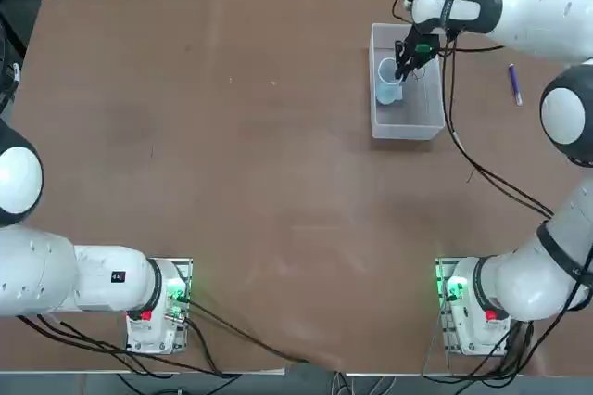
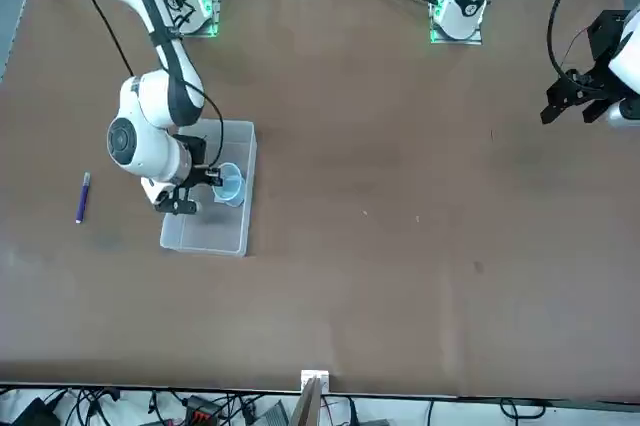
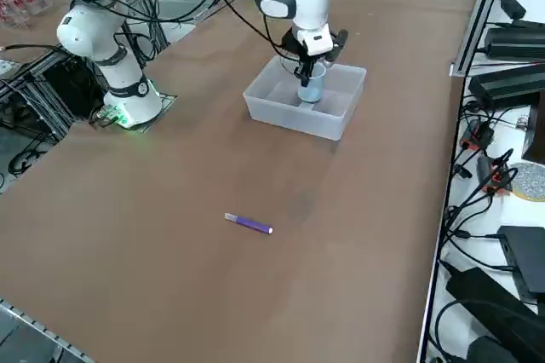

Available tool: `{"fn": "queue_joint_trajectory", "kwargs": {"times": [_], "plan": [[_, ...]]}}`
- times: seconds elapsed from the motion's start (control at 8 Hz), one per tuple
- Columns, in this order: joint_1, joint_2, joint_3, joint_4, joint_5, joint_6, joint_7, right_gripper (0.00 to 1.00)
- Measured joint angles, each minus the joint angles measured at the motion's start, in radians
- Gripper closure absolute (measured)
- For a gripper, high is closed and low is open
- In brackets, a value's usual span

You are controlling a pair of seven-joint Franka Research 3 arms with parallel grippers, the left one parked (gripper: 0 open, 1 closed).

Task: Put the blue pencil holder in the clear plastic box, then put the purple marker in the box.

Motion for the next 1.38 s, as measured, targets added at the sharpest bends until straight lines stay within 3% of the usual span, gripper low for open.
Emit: {"fn": "queue_joint_trajectory", "kwargs": {"times": [0.5,0.62,1.12,1.25,1.38], "plan": [[0.011,0.011,0.0,0.0,0.011,0.015,0.001,0.93],[0.014,0.014,0.0,0.0,0.019,0.016,0.002,0.82],[0.015,0.018,-0.001,0.01,0.021,0.017,0.002,0.13],[0.015,0.008,-0.006,0.023,0.021,0.001,0.002,0.0],[0.013,-0.015,-0.02,0.044,0.021,-0.053,0.002,0.0]]}}
